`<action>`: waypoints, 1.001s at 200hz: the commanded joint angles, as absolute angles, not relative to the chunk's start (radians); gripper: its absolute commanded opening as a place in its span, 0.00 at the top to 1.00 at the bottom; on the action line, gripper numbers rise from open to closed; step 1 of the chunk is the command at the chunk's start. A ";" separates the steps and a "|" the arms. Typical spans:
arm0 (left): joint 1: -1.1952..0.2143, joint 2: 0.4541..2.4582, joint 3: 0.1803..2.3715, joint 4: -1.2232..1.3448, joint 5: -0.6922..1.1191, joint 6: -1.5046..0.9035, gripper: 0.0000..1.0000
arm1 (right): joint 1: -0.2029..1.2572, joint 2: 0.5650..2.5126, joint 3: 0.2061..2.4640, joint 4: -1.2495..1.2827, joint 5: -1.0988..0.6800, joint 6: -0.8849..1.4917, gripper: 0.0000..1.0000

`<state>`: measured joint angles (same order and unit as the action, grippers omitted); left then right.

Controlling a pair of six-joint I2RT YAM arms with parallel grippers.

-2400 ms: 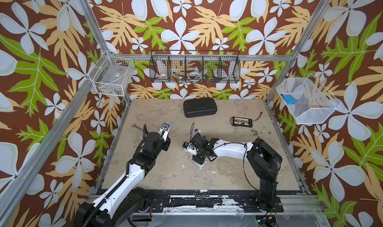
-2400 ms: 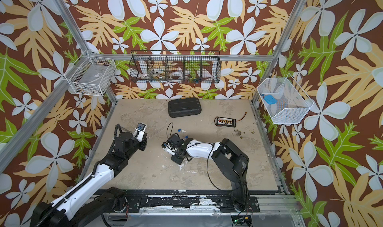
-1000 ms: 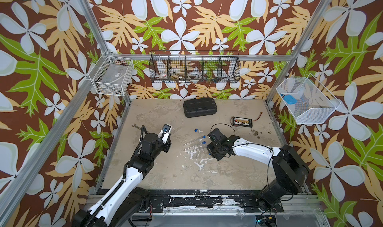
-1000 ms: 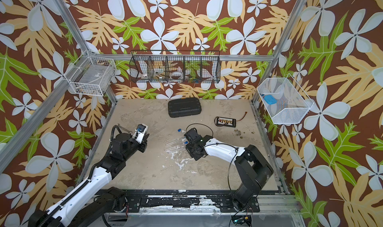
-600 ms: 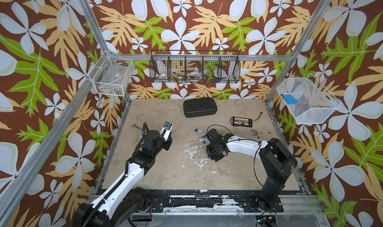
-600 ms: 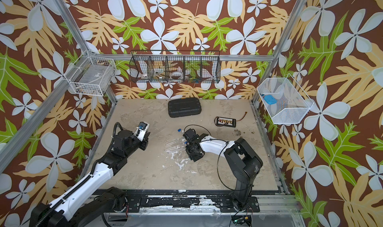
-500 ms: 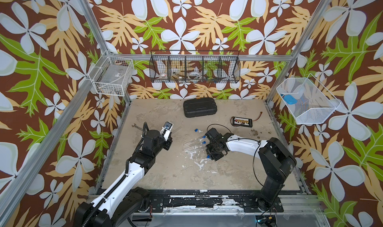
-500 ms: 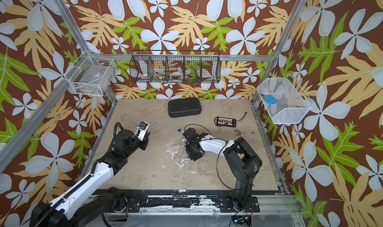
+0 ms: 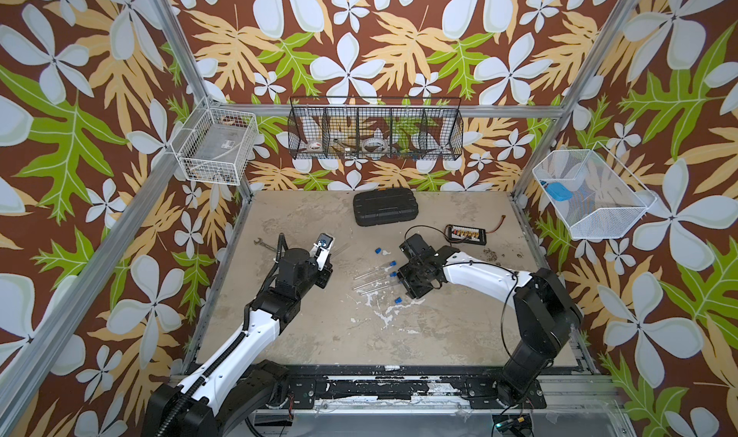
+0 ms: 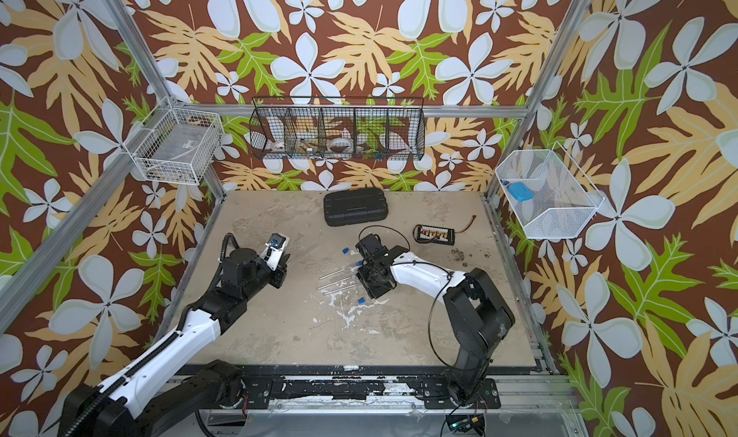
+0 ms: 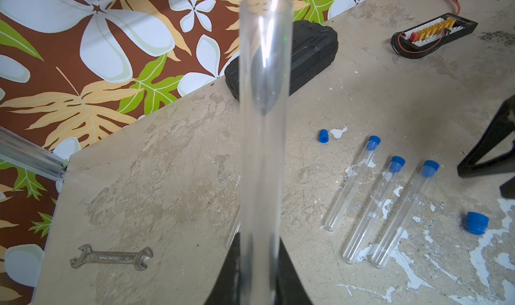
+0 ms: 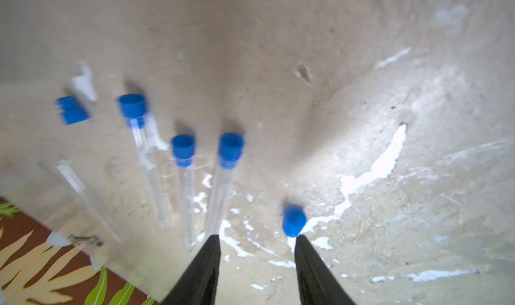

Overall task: Insert stoppers into test tubes
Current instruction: Place the stopper at the center of the board, then pick up the stopper from the center of the board.

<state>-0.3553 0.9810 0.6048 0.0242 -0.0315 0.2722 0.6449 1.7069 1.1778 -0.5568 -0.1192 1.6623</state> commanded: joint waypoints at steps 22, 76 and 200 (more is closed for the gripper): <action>-0.356 0.971 0.596 0.042 -0.038 0.284 1.00 | 0.602 1.556 1.187 -0.486 0.105 1.034 0.55; -0.357 0.979 0.574 0.051 0.017 0.311 1.00 | 0.554 1.396 1.022 -0.349 -0.383 -0.162 0.59; -0.356 1.020 0.584 0.072 0.029 0.290 1.00 | 0.597 1.594 0.891 -0.355 -0.410 -1.169 0.59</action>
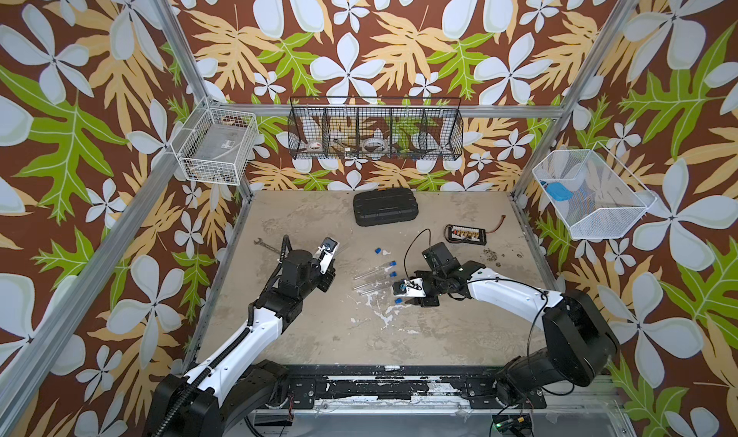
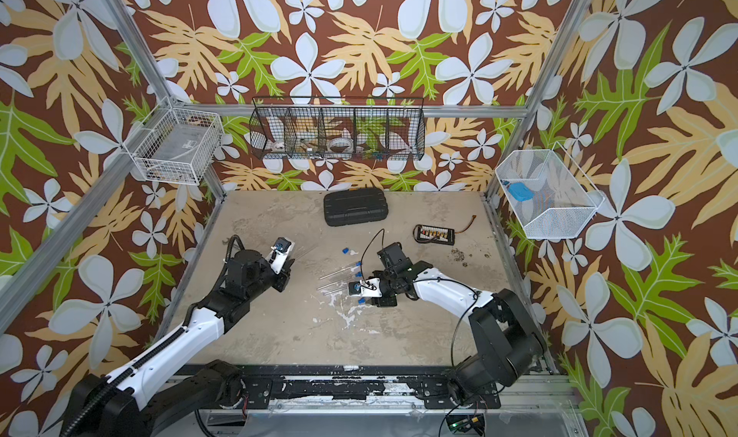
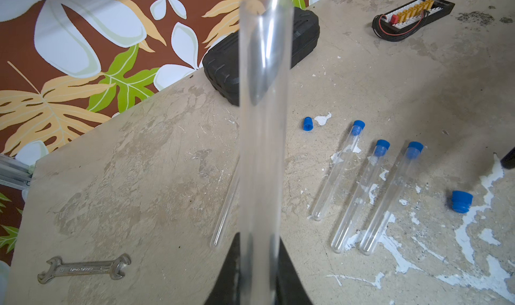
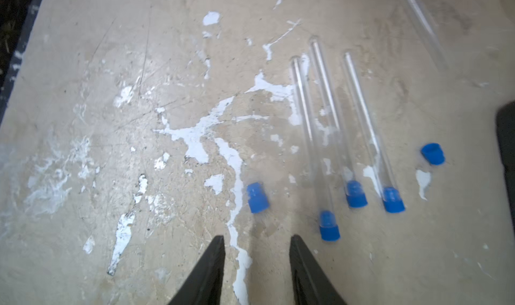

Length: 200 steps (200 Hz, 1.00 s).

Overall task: Insert stoppers into test tubes
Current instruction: Pick up the stopper from the center of the board.

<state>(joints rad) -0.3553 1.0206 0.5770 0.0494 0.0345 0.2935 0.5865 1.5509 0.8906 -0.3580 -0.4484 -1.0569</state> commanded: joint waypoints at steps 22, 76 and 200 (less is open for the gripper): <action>-0.357 1.014 0.583 0.067 0.025 0.293 1.00 | 0.600 1.628 0.896 -0.322 -0.413 -1.158 0.58; -0.357 0.999 0.573 0.057 0.032 0.286 1.00 | 0.599 1.688 0.917 -0.311 -0.405 -1.157 0.57; -0.356 0.998 0.571 0.049 0.046 0.293 1.00 | 0.604 1.778 1.002 -0.390 -0.446 -1.152 0.63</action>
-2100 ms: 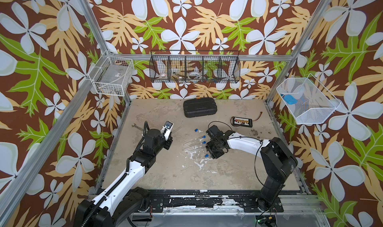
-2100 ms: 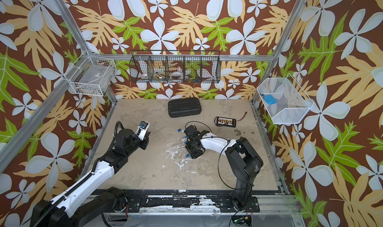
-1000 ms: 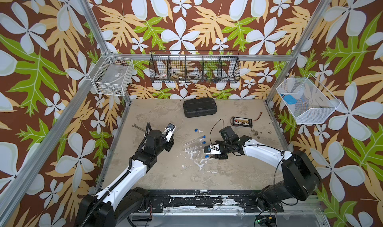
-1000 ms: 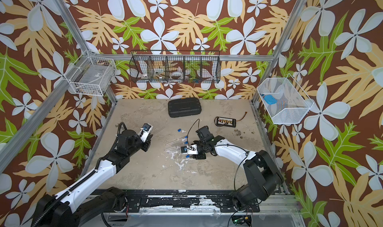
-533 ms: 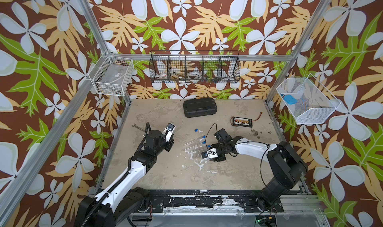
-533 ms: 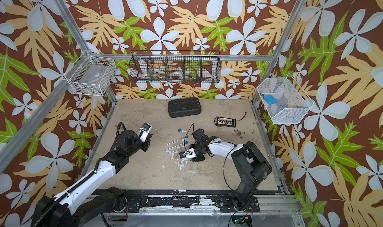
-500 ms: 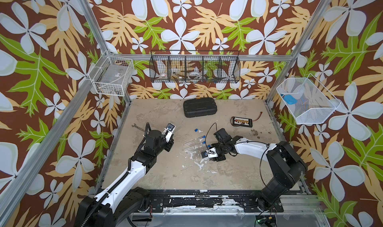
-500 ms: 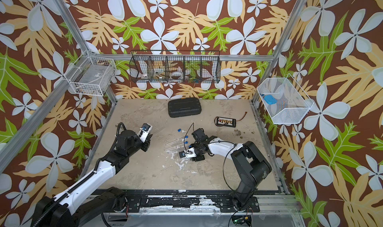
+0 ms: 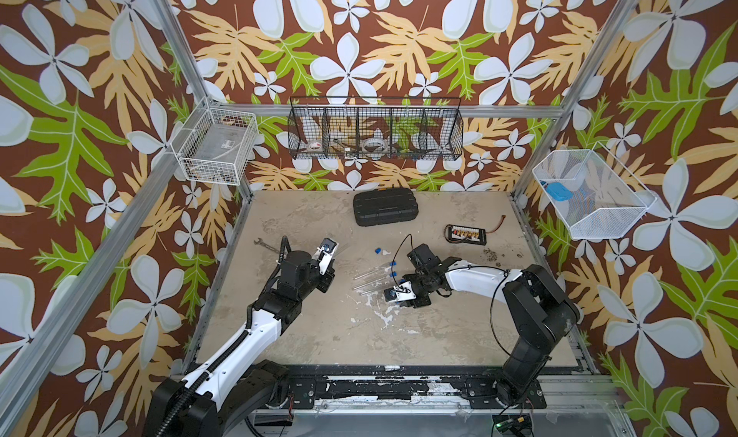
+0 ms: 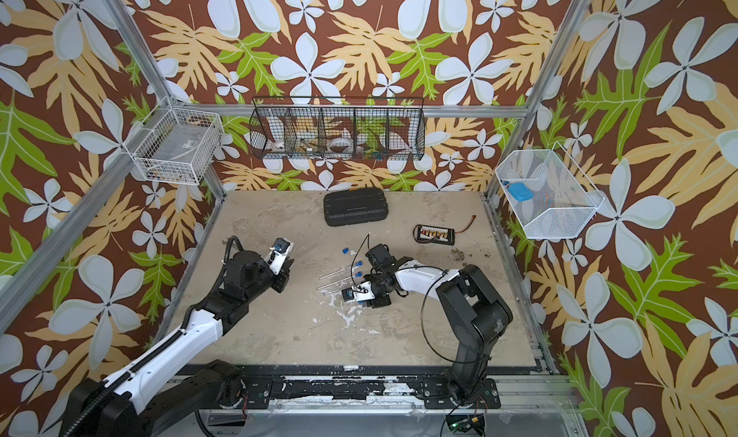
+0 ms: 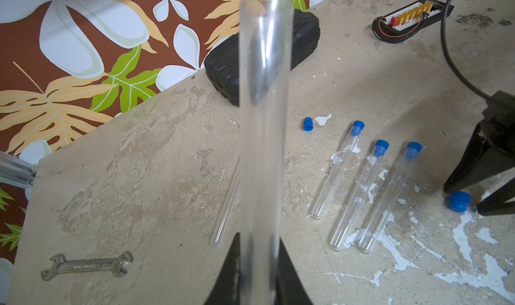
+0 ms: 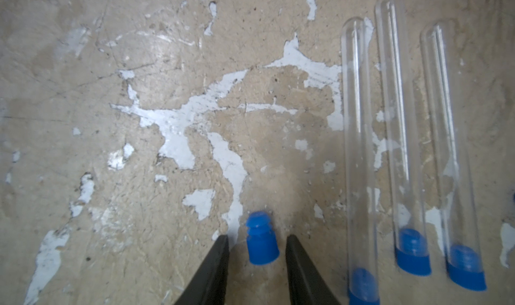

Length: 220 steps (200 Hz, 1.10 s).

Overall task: Insert stoppers into test tubes
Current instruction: Pick up the stopper from the center of the board.

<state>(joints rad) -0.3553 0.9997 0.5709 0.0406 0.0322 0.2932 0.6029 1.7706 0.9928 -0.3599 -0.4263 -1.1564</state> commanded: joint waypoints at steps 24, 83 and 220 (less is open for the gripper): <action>-0.356 0.996 0.571 0.049 0.048 0.290 1.00 | 0.603 1.791 1.010 -0.399 -0.444 -1.153 0.66; -0.356 0.998 0.569 0.049 0.054 0.290 1.00 | 0.604 1.807 1.022 -0.422 -0.446 -1.154 0.73; -0.356 0.998 0.572 0.041 0.058 0.296 1.00 | 0.604 1.819 1.023 -0.434 -0.389 -1.098 0.72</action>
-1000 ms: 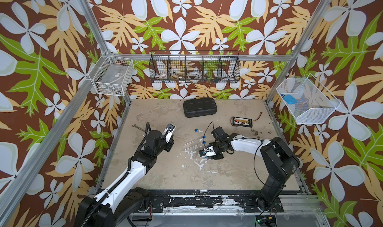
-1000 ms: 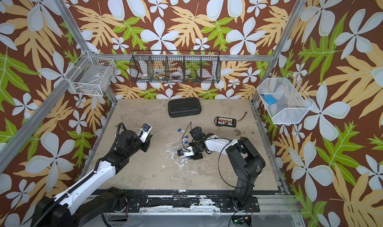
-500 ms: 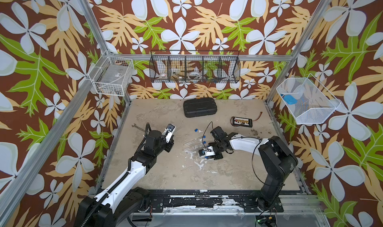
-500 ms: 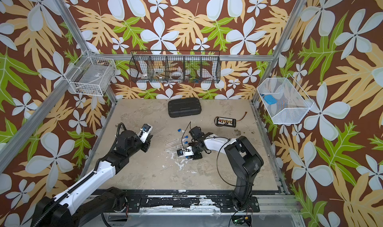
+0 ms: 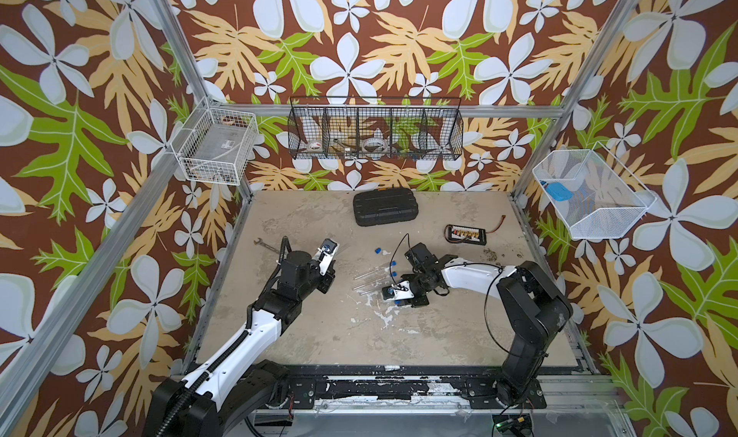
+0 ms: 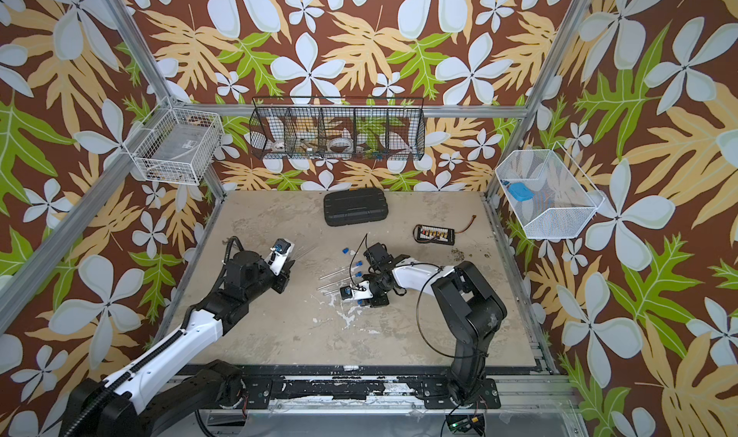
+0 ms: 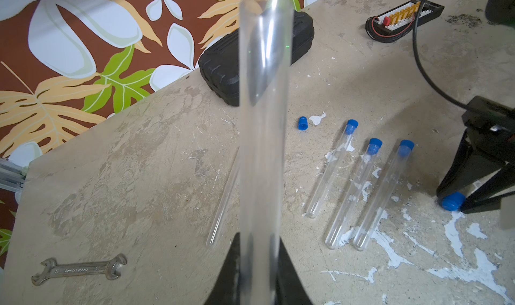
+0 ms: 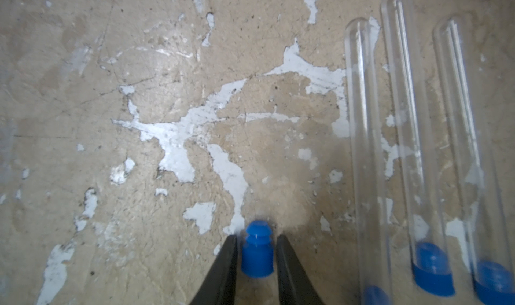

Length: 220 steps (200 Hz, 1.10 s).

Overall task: Insert stoppers into test tubes
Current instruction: Pick up the stopper from the center of the board.

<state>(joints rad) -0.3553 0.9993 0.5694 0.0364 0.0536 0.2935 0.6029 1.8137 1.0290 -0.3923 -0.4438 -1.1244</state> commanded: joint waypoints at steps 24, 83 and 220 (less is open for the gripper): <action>-0.356 0.998 0.572 0.041 0.059 0.296 1.00 | 0.603 1.817 1.019 -0.437 -0.384 -1.086 0.72; -0.357 0.996 0.573 0.040 0.063 0.299 1.00 | 0.598 1.812 1.023 -0.442 -0.375 -1.073 0.70; -0.356 0.994 0.570 0.042 0.066 0.300 1.00 | 0.589 1.836 1.046 -0.462 -0.413 -1.059 0.73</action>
<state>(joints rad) -0.3553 0.9966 0.5694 0.0261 0.0608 0.2939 0.5888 1.8217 1.0424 -0.4194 -0.4454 -1.0592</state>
